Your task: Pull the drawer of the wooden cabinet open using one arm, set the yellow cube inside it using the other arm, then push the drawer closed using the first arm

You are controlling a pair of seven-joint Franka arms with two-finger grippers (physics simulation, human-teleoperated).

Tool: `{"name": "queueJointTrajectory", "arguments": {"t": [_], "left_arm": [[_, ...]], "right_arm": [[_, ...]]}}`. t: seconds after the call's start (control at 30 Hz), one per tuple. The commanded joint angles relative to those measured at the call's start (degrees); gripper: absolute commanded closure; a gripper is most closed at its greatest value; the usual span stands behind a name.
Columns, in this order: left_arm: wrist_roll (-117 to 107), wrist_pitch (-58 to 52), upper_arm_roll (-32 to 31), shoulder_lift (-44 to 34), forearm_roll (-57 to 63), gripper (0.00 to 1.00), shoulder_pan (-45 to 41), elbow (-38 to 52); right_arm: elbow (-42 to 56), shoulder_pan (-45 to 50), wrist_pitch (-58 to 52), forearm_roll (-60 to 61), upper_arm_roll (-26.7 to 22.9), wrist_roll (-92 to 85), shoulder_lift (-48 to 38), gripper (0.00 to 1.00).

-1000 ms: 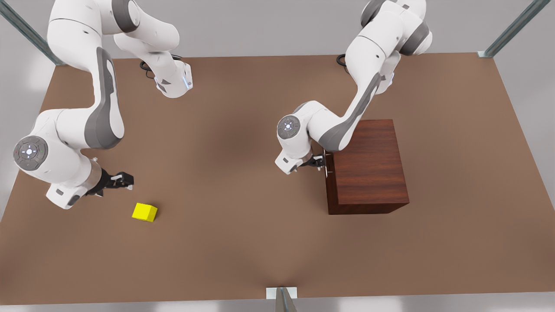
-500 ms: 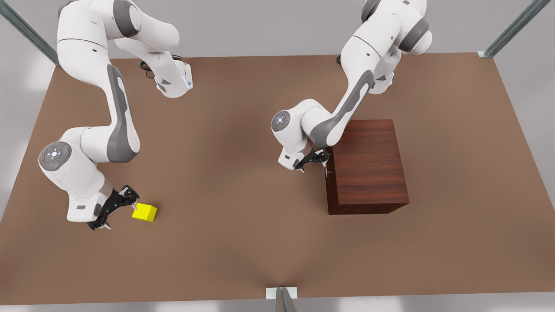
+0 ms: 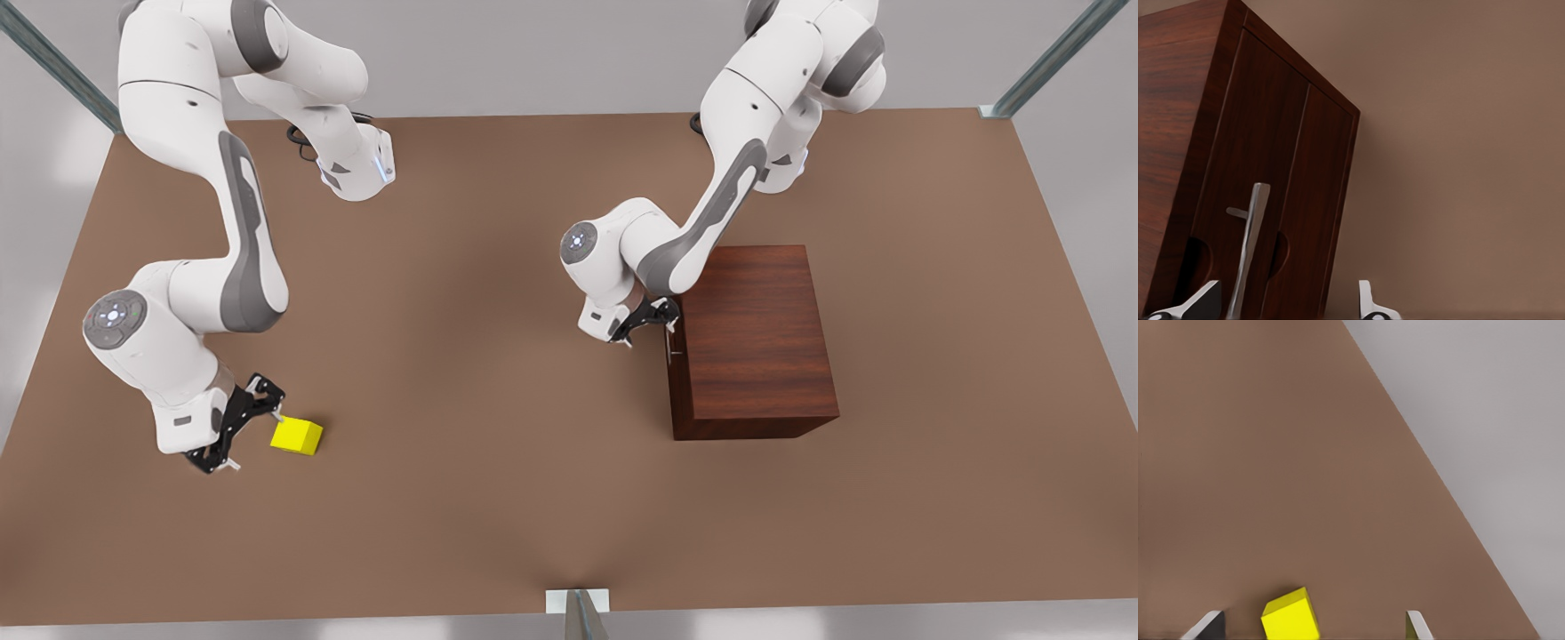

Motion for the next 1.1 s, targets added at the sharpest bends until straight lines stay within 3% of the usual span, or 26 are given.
{"name": "queueJointTrajectory", "arguments": {"t": [0.0,1.07], "left_arm": [[-3.58,1.65,0.01,-0.12,0.49,0.00,0.05,-0.84],[7.41,9.74,-0.16,0.59,-8.39,0.00,0.58,0.30]], "right_arm": [[0.03,-0.01,-3.95,1.30,0.07,-12.33,-0.13,0.00],[0.21,0.07,-4.04,1.21,0.07,-12.41,0.58,0.00]]}}
